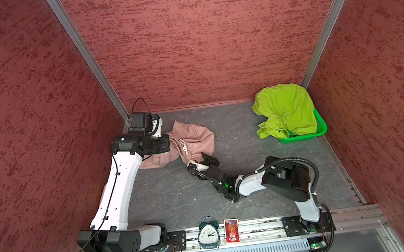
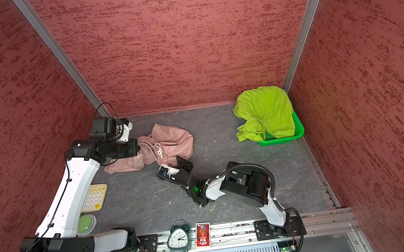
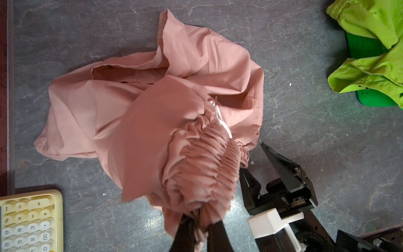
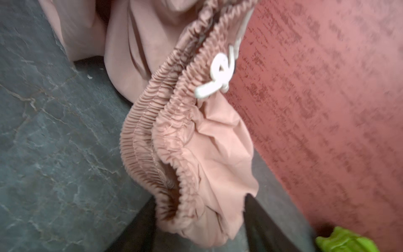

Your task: Fold and stack the shorts

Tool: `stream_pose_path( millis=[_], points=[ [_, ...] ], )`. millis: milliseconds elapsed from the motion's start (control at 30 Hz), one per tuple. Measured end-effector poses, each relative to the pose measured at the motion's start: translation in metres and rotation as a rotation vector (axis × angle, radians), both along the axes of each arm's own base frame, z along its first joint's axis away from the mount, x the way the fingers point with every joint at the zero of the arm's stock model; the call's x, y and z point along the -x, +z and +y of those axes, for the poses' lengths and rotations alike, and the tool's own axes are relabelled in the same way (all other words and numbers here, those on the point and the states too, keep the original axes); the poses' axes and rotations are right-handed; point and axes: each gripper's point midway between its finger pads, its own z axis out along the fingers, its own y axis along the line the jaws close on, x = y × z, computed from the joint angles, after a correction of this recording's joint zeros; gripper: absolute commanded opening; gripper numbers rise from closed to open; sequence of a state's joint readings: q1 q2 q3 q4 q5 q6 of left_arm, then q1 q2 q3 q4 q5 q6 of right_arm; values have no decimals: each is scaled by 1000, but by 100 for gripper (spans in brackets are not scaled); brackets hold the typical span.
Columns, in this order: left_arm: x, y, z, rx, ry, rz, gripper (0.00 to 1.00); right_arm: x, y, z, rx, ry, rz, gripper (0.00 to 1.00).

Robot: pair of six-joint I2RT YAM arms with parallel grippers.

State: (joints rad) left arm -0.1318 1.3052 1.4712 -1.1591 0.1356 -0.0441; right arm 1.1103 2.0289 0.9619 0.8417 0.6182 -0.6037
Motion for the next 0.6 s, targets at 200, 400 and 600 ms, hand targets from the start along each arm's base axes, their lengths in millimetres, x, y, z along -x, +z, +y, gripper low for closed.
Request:
stream_pose_path(
  millis=[200,400,600],
  points=[
    [-1,0,7,-30,21,-4,0,1,18,-6,-60,14,72,0],
    [-7,17,13,-57,45,-40,0,-13,110,-42,-229,21,165,0],
    [-17,74,-4,5,-44,-178,0,-40,212,-105,-382,-42,230,0]
  ],
)
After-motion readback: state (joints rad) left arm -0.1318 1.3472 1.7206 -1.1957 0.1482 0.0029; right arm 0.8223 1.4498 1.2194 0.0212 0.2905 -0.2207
